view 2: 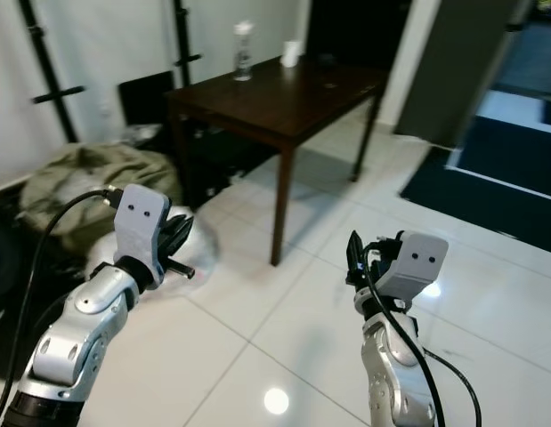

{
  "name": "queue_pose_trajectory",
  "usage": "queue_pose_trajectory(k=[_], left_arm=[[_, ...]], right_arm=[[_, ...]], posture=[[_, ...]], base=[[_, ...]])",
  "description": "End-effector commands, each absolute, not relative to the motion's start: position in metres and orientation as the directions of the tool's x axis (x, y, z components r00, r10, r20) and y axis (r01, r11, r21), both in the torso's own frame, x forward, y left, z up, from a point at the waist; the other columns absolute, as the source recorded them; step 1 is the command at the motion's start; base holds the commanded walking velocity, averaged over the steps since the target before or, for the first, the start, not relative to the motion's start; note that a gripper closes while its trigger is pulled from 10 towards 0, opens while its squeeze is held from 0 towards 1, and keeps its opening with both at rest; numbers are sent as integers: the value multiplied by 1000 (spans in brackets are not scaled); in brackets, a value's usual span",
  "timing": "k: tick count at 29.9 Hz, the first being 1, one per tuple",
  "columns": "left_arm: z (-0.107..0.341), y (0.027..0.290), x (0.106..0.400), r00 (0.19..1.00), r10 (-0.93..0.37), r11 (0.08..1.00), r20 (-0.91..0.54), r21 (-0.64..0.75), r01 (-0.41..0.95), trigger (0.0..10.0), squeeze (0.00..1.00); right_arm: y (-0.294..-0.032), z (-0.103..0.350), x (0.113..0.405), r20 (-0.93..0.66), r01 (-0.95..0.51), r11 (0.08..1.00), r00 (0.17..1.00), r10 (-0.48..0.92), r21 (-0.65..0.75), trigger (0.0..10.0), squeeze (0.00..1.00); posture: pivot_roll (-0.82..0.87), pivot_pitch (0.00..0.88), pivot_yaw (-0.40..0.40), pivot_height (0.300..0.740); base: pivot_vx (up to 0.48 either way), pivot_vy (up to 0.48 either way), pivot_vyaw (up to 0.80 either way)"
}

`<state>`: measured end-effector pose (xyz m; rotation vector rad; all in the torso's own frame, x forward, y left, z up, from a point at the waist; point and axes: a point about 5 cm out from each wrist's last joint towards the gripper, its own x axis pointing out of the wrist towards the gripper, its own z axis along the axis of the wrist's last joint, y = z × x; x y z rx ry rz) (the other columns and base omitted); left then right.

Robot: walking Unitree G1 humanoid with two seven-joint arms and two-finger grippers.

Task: Setting the table

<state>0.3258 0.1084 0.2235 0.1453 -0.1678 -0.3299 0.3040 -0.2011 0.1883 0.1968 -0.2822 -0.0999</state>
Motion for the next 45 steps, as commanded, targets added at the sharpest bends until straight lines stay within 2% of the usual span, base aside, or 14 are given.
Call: queue_pose_trajectory(k=[1, 15, 21, 28, 33, 38, 40, 43, 45], left_arm=[[218, 108, 326, 935, -333, 935, 122, 170, 311, 10000, 0], [217, 108, 326, 939, -326, 939, 109, 153, 308, 10000, 0], [214, 104, 324, 933, -350, 935, 80, 81, 344, 10000, 0], [217, 106, 323, 922, -369, 927, 115, 115, 356, 10000, 0], [216, 107, 324, 924, -364, 931, 115, 61, 359, 10000, 0], [210, 118, 326, 945, -302, 953, 123, 58, 297, 10000, 0], [200, 129, 327, 968, -233, 971, 92, 75, 227, 10000, 0], [163, 156, 325, 995, -94, 968, -27, 230, 97, 10000, 0], [157, 159, 324, 996, -75, 963, -40, 256, 83, 10000, 0]], right_arm=[[-201, 184, 303, 254, 73, 975, 959, -126, 210, 10000, 0], [-200, 186, 304, 257, 68, 976, 959, -121, 207, 10000, 0], [-200, 186, 304, 258, 67, 976, 959, -120, 207, 10000, 0], [-200, 186, 305, 260, 66, 976, 958, -119, 205, 10000, 0], [-200, 186, 305, 260, 66, 977, 958, -119, 205, 10000, 0], [-190, 176, 307, 224, 16, 980, 973, -61, 199, 10000, 0], [-181, 166, 309, 186, -20, 983, 983, -15, 184, 10000, 0], [-166, 144, 310, 111, -88, 984, 991, 72, 154, 10000, 0], [-164, 141, 310, 101, -97, 984, 991, 83, 150, 10000, 0]], posture=[[23, 38, 93, 740], [21, 32, 93, 740], [20, 29, 94, 740], [18, 24, 96, 740], [18, 24, 96, 740], [18, 18, 98, 740], [28, 19, 92, 740], [48, 23, 72, 740], [48, 23, 72, 740]], base=[[0, 0, -800], [0, 0, -800], [0, 0, -800], [0, 0, -800], [0, 0, -800], [0, 0, -363], [0, 0, 0], [0, 0, 0], [0, 0, 0]])
